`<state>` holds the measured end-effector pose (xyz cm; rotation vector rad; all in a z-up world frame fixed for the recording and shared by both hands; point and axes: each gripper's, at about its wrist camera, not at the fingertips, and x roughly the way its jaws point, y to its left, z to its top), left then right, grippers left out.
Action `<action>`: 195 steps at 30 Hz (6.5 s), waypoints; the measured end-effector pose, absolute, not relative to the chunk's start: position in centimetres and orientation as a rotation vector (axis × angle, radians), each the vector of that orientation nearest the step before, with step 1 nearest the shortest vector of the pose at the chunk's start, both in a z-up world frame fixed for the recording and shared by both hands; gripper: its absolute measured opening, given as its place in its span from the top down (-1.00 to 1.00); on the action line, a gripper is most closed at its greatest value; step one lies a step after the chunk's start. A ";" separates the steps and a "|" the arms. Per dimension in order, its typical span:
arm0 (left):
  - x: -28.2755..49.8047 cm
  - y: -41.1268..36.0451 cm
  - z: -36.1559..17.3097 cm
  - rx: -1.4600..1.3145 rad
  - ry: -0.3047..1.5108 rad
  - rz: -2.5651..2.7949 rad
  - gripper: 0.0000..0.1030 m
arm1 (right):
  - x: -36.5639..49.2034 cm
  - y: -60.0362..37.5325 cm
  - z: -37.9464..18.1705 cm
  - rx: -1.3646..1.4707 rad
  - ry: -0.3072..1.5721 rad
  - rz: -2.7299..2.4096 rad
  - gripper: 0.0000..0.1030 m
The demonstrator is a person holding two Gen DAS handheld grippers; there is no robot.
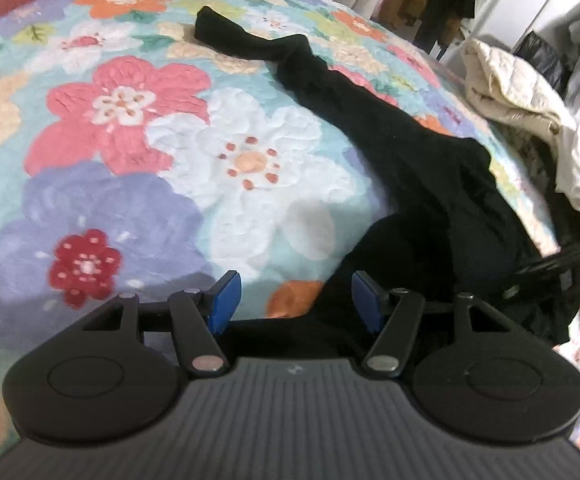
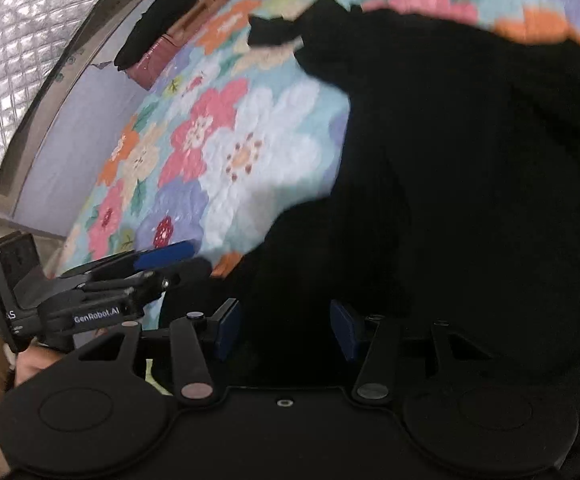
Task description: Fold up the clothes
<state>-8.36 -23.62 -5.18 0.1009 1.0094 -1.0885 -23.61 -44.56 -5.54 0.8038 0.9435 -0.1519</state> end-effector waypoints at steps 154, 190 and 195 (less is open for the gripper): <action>-0.1 -20.1 -6.1 0.091 1.035 -0.632 0.06 | -23.5 -42.3 -5.5 -0.123 0.825 -0.347 0.23; -0.6 -21.3 -6.9 0.170 0.991 -0.664 -0.27 | -23.9 -64.0 0.5 0.328 0.634 -0.792 0.93; -0.8 -21.4 -7.0 0.183 0.982 -0.671 -0.33 | -22.4 -66.5 -2.0 0.353 0.702 -0.778 0.81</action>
